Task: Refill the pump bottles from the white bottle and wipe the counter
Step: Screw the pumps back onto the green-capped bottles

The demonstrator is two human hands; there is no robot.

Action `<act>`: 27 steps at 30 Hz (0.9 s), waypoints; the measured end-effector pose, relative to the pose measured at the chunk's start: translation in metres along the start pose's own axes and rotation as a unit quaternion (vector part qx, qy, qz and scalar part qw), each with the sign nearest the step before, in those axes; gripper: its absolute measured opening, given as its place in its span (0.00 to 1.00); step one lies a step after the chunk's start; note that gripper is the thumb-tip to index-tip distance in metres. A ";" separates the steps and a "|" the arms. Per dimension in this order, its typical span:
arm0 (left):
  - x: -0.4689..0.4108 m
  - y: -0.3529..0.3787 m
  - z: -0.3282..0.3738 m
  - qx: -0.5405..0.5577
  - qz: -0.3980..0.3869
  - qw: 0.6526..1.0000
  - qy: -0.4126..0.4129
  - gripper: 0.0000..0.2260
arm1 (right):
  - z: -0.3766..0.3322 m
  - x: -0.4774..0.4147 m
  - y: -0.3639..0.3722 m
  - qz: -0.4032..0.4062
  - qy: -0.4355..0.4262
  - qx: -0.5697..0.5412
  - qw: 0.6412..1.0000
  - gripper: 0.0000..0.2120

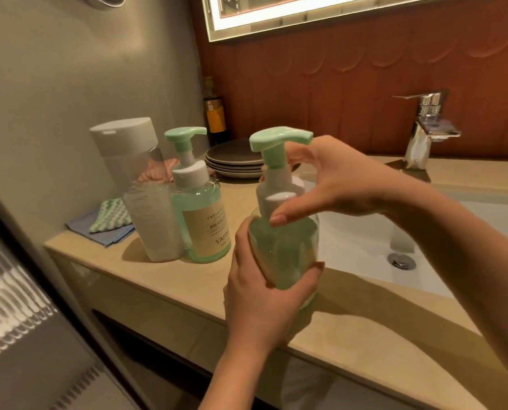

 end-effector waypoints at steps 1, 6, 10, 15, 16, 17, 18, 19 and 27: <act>0.000 0.000 0.000 0.004 0.003 1.000 0.000 0.36 | -0.003 -0.001 0.003 0.017 -0.001 0.006 1.000 0.25; 0.000 -0.001 0.000 0.014 0.011 1.000 -0.002 0.37 | -0.011 0.000 0.018 -0.019 0.009 -0.045 0.999 0.25; 0.000 0.000 -0.001 0.018 0.000 1.000 0.000 0.38 | -0.007 0.005 0.015 -0.133 -0.015 -0.107 0.985 0.27; -0.001 0.000 -0.003 0.015 0.006 1.000 0.003 0.38 | 0.009 0.014 0.005 -0.228 -0.015 -0.155 0.961 0.29; -0.001 0.000 -0.003 0.017 0.007 1.000 -0.001 0.38 | 0.010 0.015 0.004 -0.228 -0.018 -0.152 0.961 0.28; 0.000 0.000 -0.004 0.018 0.006 1.000 -0.003 0.39 | 0.010 0.015 0.003 -0.220 -0.019 -0.154 0.963 0.26; 0.000 0.000 -0.004 0.018 0.006 1.000 -0.002 0.39 | 0.010 0.014 0.002 -0.205 -0.017 -0.156 0.966 0.24; 0.000 0.000 -0.004 0.016 0.008 1.000 0.003 0.40 | 0.008 0.012 0.001 -0.182 -0.018 -0.152 0.971 0.22; 0.001 0.000 -0.009 0.008 0.019 1.000 0.000 0.44 | -0.001 0.001 0.000 -0.007 0.005 0.003 1.000 0.28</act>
Point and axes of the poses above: each hand's wrist, its own x-axis away from the middle knuckle, its own y-axis out of the palm, z = x × y, the point moved 4 cm from there along -x, towards the middle knuckle, and after that the axes turned 12 degrees about x, right-handed, at the moved point
